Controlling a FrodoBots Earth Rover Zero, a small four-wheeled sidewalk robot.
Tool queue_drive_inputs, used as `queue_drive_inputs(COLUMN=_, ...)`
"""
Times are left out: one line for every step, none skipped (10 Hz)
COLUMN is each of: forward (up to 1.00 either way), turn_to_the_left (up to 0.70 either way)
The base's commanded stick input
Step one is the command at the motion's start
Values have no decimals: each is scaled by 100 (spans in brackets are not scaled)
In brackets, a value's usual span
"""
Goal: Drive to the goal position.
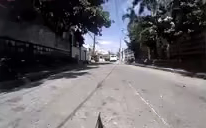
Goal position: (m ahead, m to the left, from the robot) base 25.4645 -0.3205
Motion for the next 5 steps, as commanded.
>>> queue_drive_inputs(forward=100, turn_to_the_left=3)
queue_drive_inputs(forward=72, turn_to_the_left=2)
queue_drive_inputs(forward=0, turn_to_the_left=0)
queue_drive_inputs(forward=0, turn_to_the_left=0)
queue_drive_inputs(forward=0, turn_to_the_left=0)
